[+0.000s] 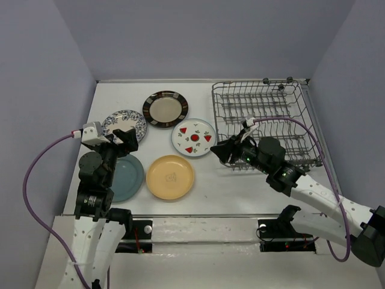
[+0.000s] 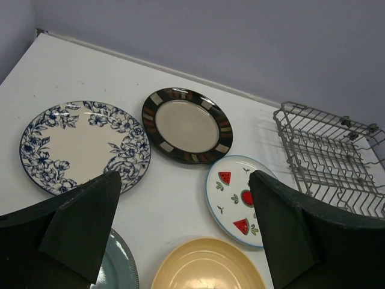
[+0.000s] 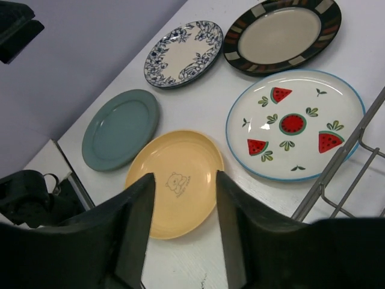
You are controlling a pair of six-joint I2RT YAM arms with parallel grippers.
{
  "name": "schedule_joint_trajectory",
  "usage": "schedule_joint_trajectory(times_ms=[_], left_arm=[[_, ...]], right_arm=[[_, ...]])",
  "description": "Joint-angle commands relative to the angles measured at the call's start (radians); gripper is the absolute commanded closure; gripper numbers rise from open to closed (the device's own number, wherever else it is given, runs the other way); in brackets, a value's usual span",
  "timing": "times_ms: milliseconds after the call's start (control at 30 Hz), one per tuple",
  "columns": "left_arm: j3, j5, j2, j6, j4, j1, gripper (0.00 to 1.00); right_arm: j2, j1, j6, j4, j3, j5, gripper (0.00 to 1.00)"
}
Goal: Load the plates into the dish rack
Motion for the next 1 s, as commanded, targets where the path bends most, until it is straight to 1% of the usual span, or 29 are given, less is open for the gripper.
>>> schedule_joint_trajectory(times_ms=[0, 67, 200, 300, 367, 467, 500, 567, 600, 633, 700, 733, 767, 867, 967], left_arm=[[-0.006, 0.034, 0.036, -0.034, 0.056, 0.018, 0.01], [-0.003, 0.019, 0.051, -0.040, 0.042, 0.021, 0.01], [0.011, -0.117, 0.114, -0.077, -0.039, 0.023, 0.01], [0.032, -0.174, 0.174, -0.123, -0.076, 0.035, 0.01], [0.029, -0.162, 0.237, -0.182, -0.066, 0.063, 0.02], [-0.001, -0.089, 0.301, -0.250, 0.014, 0.115, 0.04], [-0.007, -0.069, 0.319, -0.290, 0.034, 0.163, 0.07], [-0.020, -0.072, 0.384, -0.312, 0.089, 0.208, 0.09], [-0.021, -0.063, 0.436, -0.333, 0.097, 0.274, 0.10], [-0.021, -0.040, 0.464, -0.338, 0.140, 0.318, 0.11], [-0.011, -0.004, 0.522, -0.347, 0.155, 0.404, 0.13], [-0.001, 0.003, 0.581, -0.355, 0.161, 0.476, 0.13], [0.005, 0.006, 0.611, -0.355, 0.163, 0.504, 0.13], [0.034, 0.038, 0.729, -0.347, 0.180, 0.564, 0.13], [0.093, 0.055, 0.856, -0.323, 0.175, 0.564, 0.13]], right_arm=[[-0.008, -0.002, 0.017, 0.075, -0.003, 0.000, 0.59], [-0.002, -0.002, 0.023, 0.067, 0.000, -0.035, 0.63], [0.018, -0.002, 0.036, 0.073, 0.009, -0.077, 0.63], [0.024, -0.002, 0.037, 0.082, 0.001, -0.077, 0.62], [0.021, -0.002, 0.039, 0.085, -0.008, -0.077, 0.60], [0.011, -0.002, 0.036, 0.085, -0.012, -0.077, 0.60], [0.004, -0.002, 0.034, 0.085, -0.015, -0.074, 0.59], [0.004, -0.002, 0.034, 0.087, -0.019, -0.071, 0.59], [0.009, -0.002, 0.034, 0.087, -0.019, -0.072, 0.58], [0.010, -0.002, 0.036, 0.086, -0.019, -0.078, 0.58], [0.014, -0.002, 0.039, 0.087, -0.016, -0.086, 0.58], [0.011, -0.002, 0.039, 0.087, -0.017, -0.086, 0.58], [0.009, -0.002, 0.039, 0.087, -0.017, -0.081, 0.58], [-0.005, -0.002, 0.037, 0.078, -0.019, -0.081, 0.58], [-0.017, -0.002, 0.039, 0.078, -0.022, -0.083, 0.58]])
